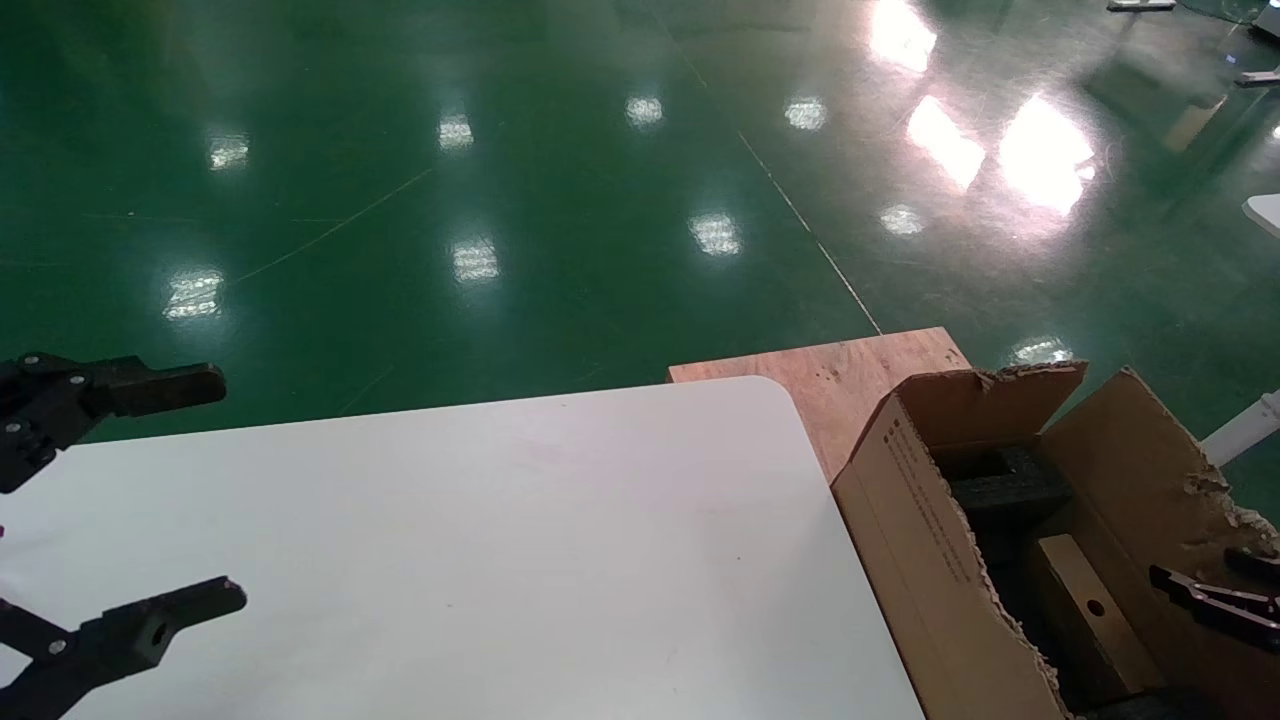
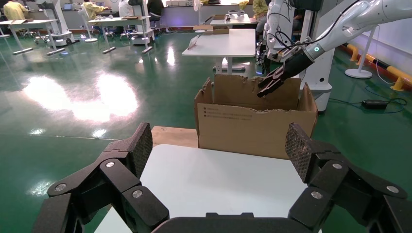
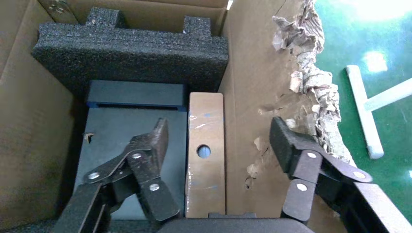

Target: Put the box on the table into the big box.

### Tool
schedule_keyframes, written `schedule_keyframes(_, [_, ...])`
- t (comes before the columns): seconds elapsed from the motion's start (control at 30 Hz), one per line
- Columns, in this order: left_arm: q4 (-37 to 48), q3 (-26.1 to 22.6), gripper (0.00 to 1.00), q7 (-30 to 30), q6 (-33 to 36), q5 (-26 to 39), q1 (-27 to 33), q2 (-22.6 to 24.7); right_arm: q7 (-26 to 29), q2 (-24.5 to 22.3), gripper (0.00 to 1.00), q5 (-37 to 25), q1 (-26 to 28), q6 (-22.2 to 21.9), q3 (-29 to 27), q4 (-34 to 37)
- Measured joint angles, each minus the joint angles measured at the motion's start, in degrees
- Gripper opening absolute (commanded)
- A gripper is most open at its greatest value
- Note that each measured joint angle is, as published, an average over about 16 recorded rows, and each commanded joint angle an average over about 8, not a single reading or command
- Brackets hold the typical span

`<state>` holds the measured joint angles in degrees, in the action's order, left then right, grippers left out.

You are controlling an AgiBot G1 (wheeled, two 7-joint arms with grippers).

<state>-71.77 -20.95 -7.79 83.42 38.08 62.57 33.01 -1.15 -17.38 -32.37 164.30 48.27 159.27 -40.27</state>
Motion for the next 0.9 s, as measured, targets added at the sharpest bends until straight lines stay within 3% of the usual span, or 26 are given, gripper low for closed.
schedule_keyframes(0.23, [0.00,0.00,1.00,0.00,0.00,0.00,0.00,0.00,-1.19,1.46,1.00,0.99,-0.75,0.03,-1.90,-4.31])
schedule_keyframes(0.5, [0.01,0.00,1.00,0.00,0.00,0.00,0.00,0.00,-3.93,5.06,1.00,3.13,-1.19,-1.19,-5.67,-14.21])
schedule_keyframes(0.9, [0.01,-0.01,1.00,0.00,0.00,-0.01,0.00,0.00,-8.11,14.44,1.00,7.89,-2.00,-9.17,-9.43,-31.37])
